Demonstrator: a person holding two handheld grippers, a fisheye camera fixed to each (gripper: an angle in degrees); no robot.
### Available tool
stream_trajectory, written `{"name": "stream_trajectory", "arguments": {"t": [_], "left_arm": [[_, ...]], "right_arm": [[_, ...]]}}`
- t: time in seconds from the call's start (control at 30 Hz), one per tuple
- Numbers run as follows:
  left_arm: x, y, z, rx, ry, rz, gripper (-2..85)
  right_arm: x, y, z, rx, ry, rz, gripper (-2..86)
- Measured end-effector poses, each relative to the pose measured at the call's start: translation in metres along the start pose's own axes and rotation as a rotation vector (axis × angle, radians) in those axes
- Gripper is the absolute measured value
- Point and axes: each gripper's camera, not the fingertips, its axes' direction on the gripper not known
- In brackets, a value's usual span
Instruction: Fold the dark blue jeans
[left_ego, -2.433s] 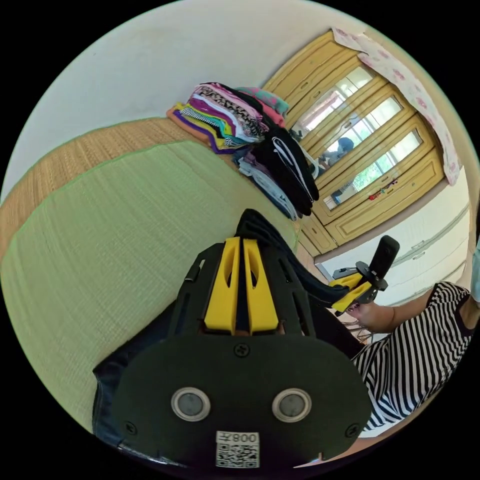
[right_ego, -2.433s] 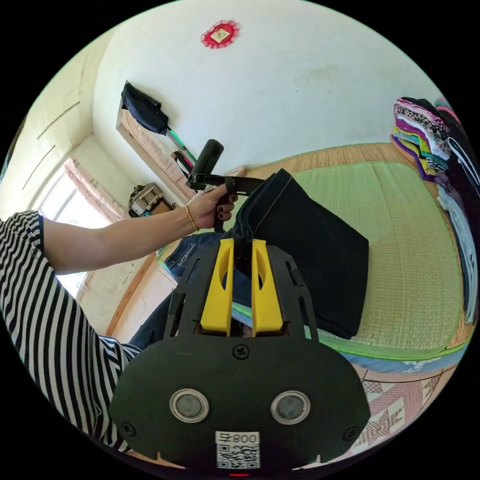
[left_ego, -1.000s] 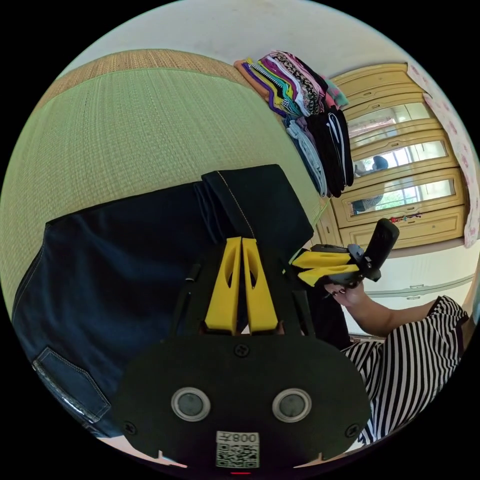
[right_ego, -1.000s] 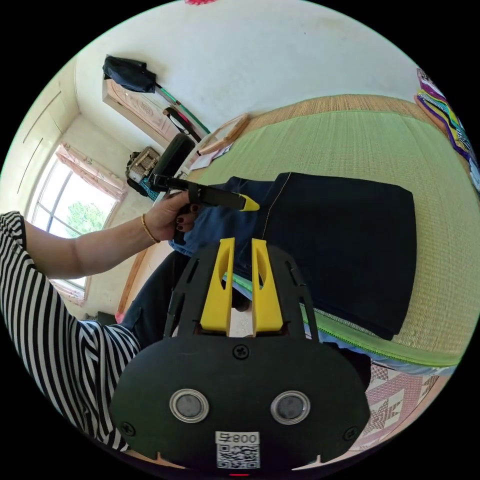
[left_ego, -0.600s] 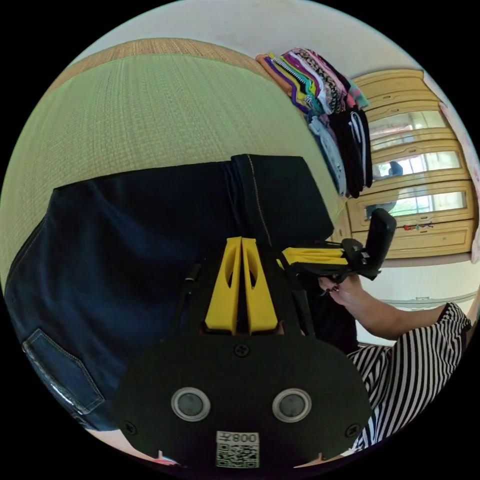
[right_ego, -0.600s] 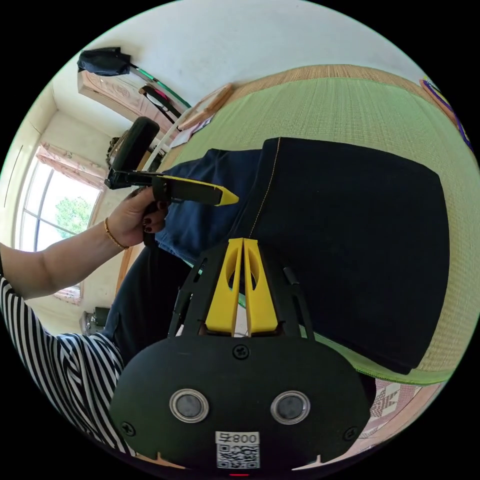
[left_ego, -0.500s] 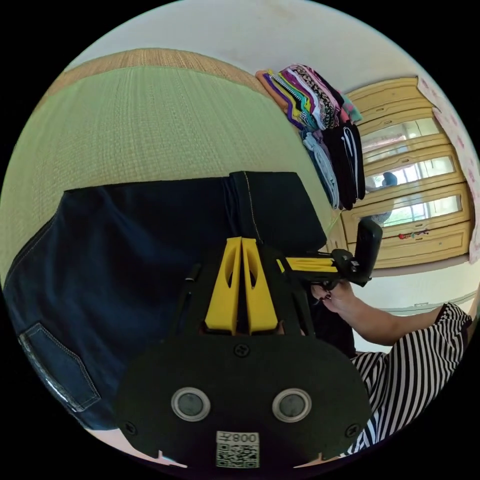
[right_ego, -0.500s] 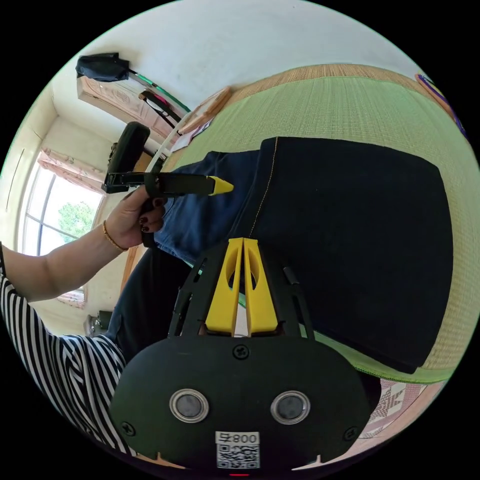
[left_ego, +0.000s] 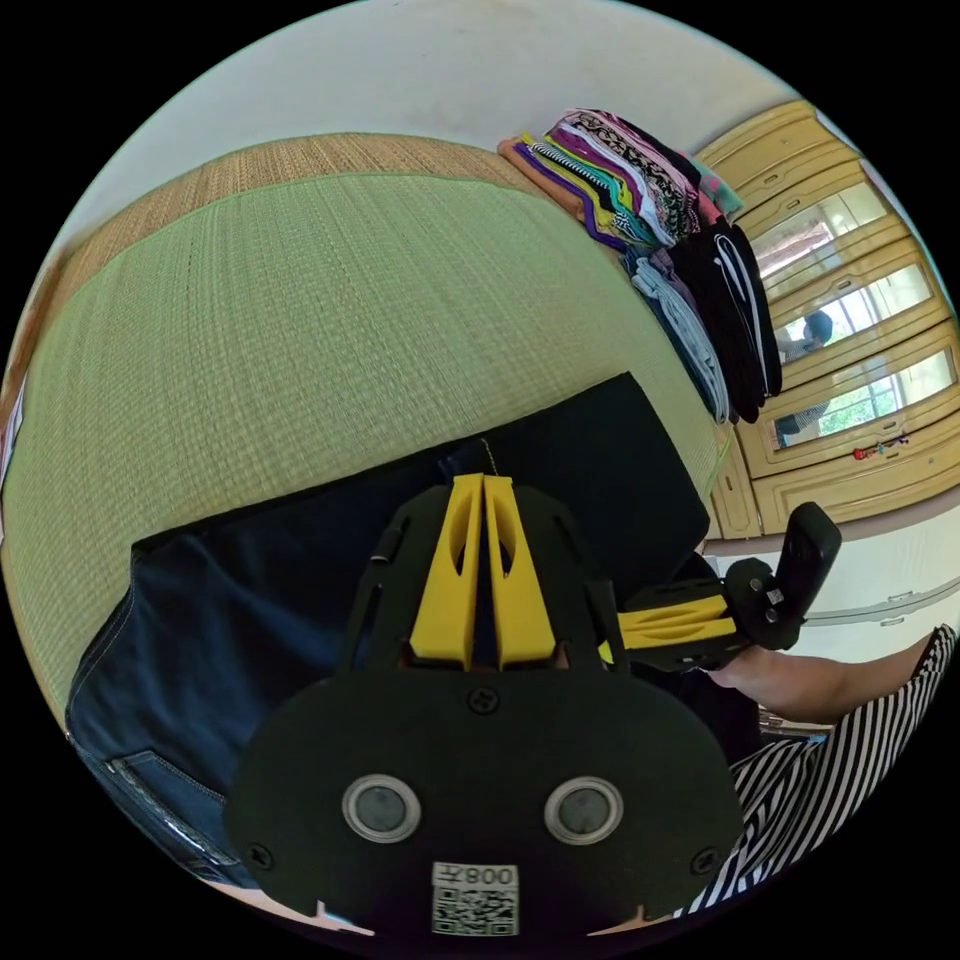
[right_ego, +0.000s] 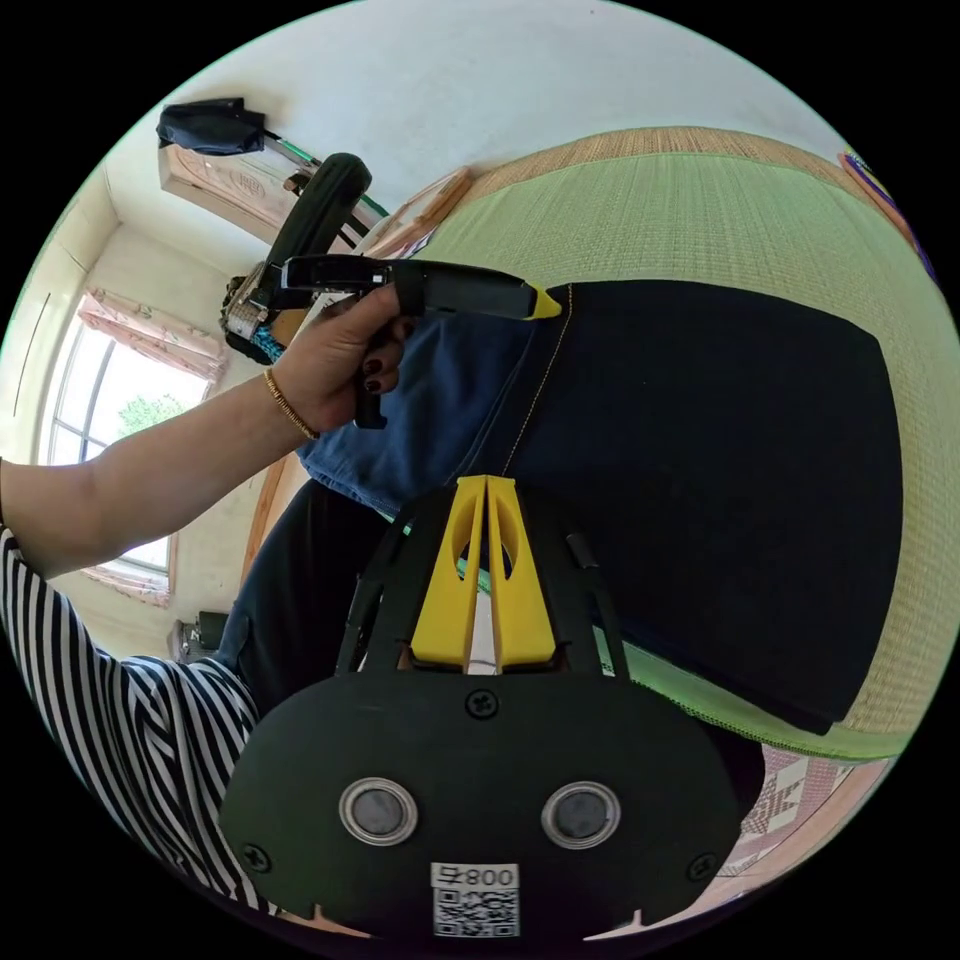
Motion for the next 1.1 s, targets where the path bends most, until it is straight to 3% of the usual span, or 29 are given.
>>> {"name": "stream_trajectory", "arguments": {"t": [0.47,0.57,0.7,1.1], "left_arm": [[0.057,0.016,0.029,0.025,0.014,0.024,0.0],[0.072,0.025,0.05,-0.056,-0.029,0.05,0.0],[0.084,0.032,0.054,-0.019,0.045,0.01,0.1],[0.209,0.045,0.107,-0.083,0.196,0.277,4.8]], "right_arm": [[0.036,0.039,-0.043,0.035,-0.038,0.034,0.0],[0.049,0.05,-0.055,0.05,-0.069,0.059,0.0],[0.062,0.065,-0.085,0.075,-0.053,0.075,0.1],[0.183,0.172,-0.239,0.346,0.09,0.416,5.2]]}}
